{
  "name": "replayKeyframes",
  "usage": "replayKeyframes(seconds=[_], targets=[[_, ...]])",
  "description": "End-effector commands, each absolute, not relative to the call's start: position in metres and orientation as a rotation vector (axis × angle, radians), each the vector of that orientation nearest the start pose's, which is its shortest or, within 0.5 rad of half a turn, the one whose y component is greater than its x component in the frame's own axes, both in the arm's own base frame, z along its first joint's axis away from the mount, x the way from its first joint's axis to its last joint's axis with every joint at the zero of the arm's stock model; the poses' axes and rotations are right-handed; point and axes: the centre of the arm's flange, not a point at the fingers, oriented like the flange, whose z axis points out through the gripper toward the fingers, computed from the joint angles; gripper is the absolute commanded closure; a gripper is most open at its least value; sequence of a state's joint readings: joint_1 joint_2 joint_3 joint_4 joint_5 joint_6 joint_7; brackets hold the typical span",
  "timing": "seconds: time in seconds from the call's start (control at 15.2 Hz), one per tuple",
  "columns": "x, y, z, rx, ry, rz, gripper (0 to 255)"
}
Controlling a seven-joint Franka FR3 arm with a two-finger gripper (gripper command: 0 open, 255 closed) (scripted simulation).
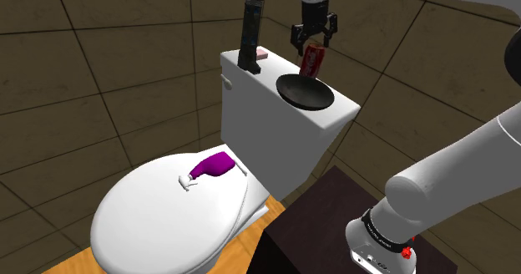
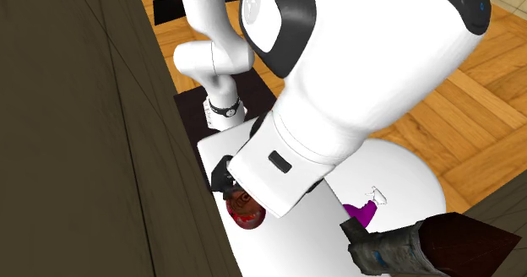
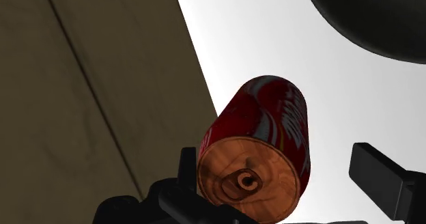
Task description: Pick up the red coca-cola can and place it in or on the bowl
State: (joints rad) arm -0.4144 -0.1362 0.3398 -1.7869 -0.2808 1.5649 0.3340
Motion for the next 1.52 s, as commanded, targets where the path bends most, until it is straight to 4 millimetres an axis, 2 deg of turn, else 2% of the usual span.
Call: replayKeyframes(seconds=[0.0, 0.2, 0.26, 0.4, 0.53, 0.59, 0.66, 0.73, 0.79, 0.86, 1.45], targets=[[0.508, -0.048, 0.584, -3.322, 0.675, 0.133, 0], [0.508, -0.048, 0.584, -3.322, 0.675, 0.133, 0], [0.507, -0.048, 0.582, -3.322, 0.677, 0.133, 255], [0.515, -0.047, 0.568, -3.322, 0.685, 0.135, 255], [0.517, -0.037, 0.573, -3.323, 0.680, 0.138, 255], [0.520, -0.040, 0.574, -3.323, 0.679, 0.137, 255], [0.523, -0.031, 0.571, -3.324, 0.680, 0.143, 255], [0.527, -0.024, 0.581, -3.325, 0.672, 0.148, 255], [0.523, -0.027, 0.576, -3.324, 0.678, 0.146, 255], [0.508, -0.048, 0.584, -3.322, 0.675, 0.133, 255], [0.508, -0.048, 0.632, -3.322, 0.675, 0.133, 255]])
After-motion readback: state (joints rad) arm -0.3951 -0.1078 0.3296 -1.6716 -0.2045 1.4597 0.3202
